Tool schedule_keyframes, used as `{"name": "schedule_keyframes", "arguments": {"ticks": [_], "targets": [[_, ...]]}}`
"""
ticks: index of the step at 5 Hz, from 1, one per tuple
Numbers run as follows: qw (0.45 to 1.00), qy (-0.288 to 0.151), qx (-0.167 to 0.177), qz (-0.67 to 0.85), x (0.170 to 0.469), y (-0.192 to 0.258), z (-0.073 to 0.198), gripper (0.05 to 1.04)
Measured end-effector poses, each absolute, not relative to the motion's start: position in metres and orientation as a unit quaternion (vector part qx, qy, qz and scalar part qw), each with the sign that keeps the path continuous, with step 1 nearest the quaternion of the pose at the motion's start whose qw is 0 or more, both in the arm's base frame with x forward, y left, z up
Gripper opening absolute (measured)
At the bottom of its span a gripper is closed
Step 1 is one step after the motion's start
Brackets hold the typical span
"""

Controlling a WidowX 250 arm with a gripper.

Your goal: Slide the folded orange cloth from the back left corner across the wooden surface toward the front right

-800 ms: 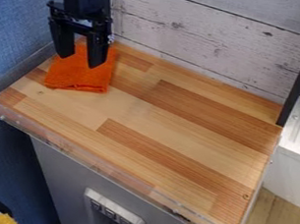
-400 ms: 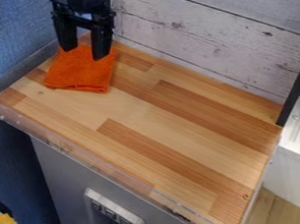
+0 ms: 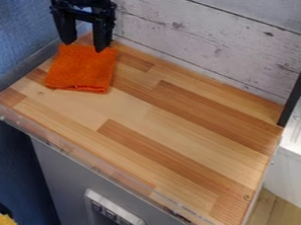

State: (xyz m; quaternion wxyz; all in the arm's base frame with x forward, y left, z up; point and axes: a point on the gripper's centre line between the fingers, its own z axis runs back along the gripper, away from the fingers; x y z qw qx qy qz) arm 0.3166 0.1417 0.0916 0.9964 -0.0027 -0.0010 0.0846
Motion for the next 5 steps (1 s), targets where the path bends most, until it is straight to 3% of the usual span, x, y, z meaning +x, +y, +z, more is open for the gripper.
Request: {"name": "schedule_keyframes", "arguments": {"ticks": [2,5], "targets": [[0.991,-0.019,0.003,0.130,0.329,0.156,0.089,0.999],[0.985,-0.012,0.014,0.173,0.339,0.165,0.085,0.999]]}}
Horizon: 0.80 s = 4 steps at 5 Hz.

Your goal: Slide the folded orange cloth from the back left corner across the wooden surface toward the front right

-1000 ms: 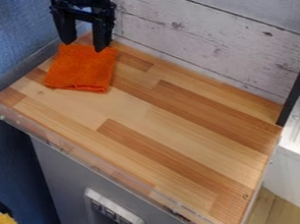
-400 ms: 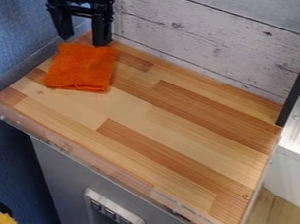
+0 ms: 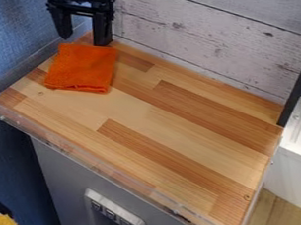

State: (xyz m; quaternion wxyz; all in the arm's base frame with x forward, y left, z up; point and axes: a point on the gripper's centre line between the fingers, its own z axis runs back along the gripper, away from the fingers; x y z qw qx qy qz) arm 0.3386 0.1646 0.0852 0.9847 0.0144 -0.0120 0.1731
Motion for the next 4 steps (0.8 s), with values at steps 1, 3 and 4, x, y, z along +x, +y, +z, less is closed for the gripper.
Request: {"name": "schedule_keyframes", "arguments": {"ticks": [1,3,4], "targets": [[0.984,-0.002,0.015,0.175,0.348,0.170,0.078,0.948],[0.985,0.015,0.011,0.172,0.360,0.177,0.056,0.370],[0.985,0.020,0.004,0.169,0.363,0.176,0.043,0.158]]}}
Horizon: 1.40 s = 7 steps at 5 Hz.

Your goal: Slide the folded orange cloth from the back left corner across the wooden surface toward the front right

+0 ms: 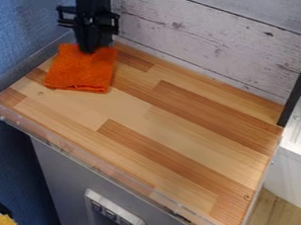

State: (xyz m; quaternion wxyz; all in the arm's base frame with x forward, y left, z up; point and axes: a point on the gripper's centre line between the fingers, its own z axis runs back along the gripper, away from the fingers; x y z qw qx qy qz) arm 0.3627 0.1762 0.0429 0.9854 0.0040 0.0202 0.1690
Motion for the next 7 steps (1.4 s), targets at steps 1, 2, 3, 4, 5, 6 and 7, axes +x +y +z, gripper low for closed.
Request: {"name": "schedule_keyframes", "arguments": {"ticks": [1,2,3,4,5,6,7], "targets": [[0.985,0.031,-0.008,0.168,0.361,0.175,0.030,0.067],[0.986,0.018,-0.015,0.164,0.364,0.179,0.026,0.062],[0.987,-0.002,-0.017,0.159,0.367,0.180,0.020,0.062],[0.988,-0.013,-0.017,0.155,0.366,0.181,0.011,0.062],[0.986,-0.030,-0.008,0.162,0.357,0.176,0.011,0.062],[0.990,-0.015,-0.002,0.138,0.340,0.140,0.012,0.062],[0.994,0.001,0.003,0.106,0.326,0.092,0.015,0.062]]}}
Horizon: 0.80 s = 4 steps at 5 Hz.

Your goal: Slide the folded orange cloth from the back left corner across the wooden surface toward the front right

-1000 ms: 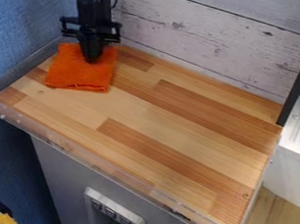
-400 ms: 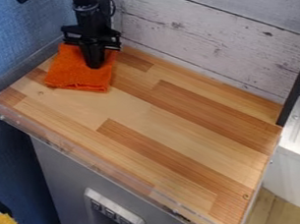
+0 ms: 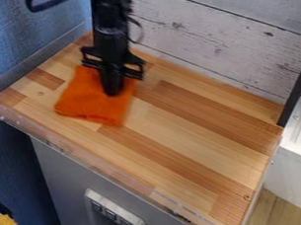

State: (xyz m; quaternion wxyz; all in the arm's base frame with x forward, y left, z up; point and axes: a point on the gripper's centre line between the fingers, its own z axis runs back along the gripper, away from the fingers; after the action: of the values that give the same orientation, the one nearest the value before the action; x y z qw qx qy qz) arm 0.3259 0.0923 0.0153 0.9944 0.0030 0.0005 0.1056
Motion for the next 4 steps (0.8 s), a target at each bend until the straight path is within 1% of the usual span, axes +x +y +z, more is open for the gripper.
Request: {"name": "schedule_keyframes", "arguments": {"ticks": [2,4], "targets": [[0.998,0.006,0.016,0.054,0.301,0.016,0.023,0.062],[1.000,0.001,0.012,0.022,0.285,-0.038,0.029,0.062]]}}
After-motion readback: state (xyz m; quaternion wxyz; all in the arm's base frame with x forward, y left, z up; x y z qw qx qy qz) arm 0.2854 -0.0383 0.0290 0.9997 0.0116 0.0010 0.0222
